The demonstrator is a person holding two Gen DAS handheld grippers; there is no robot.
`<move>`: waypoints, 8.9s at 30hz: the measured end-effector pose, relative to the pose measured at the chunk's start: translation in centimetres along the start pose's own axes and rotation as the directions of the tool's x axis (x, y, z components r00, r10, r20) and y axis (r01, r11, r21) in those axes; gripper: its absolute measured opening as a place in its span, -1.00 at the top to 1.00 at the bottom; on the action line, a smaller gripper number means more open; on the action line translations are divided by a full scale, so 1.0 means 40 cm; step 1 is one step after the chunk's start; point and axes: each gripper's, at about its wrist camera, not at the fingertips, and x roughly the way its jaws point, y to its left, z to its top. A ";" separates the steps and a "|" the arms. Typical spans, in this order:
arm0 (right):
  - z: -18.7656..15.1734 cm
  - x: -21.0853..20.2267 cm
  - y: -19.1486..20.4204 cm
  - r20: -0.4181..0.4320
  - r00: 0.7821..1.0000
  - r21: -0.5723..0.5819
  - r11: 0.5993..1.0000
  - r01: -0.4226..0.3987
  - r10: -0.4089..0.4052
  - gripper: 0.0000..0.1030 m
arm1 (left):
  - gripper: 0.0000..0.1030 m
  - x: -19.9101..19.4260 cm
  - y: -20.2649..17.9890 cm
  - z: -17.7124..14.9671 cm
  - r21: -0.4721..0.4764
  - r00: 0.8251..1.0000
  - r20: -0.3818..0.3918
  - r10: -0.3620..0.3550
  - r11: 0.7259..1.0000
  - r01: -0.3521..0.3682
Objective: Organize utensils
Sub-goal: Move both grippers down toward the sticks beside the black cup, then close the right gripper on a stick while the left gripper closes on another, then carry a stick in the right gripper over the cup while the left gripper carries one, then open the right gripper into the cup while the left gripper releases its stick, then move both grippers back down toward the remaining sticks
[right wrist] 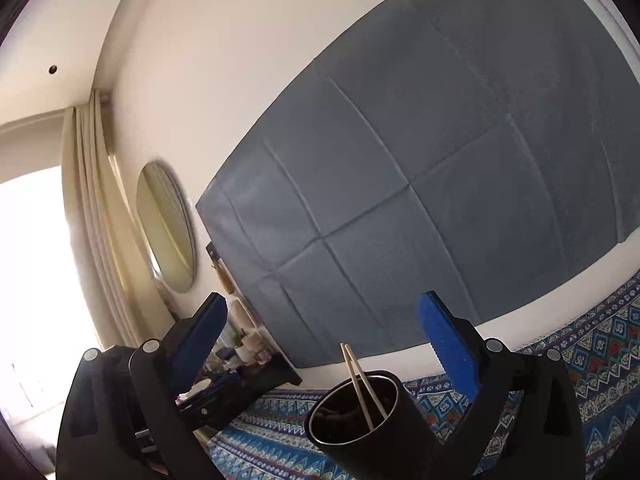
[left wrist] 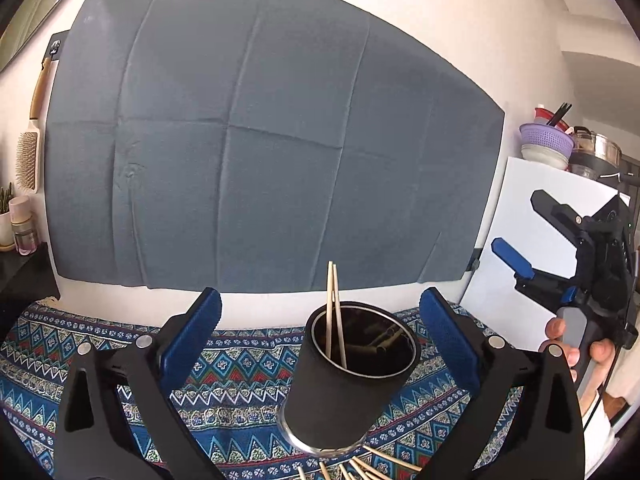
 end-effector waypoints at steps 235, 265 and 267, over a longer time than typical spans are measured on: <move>-0.074 0.073 -0.014 -0.039 0.990 -0.072 0.989 0.132 -0.135 -0.71 | -0.88 0.014 0.103 0.038 -0.223 0.985 0.168 0.040 0.975 -0.002; -0.268 -0.054 -0.004 -0.371 0.859 -0.260 0.927 0.270 -0.354 -0.74 | -0.89 0.008 0.017 -0.214 0.063 0.896 -0.389 0.216 0.976 -0.208; -0.287 -0.058 -0.025 -0.415 0.840 -0.247 0.932 0.267 -0.350 -0.74 | -0.89 0.019 0.013 -0.241 0.078 0.872 -0.427 0.240 0.970 -0.229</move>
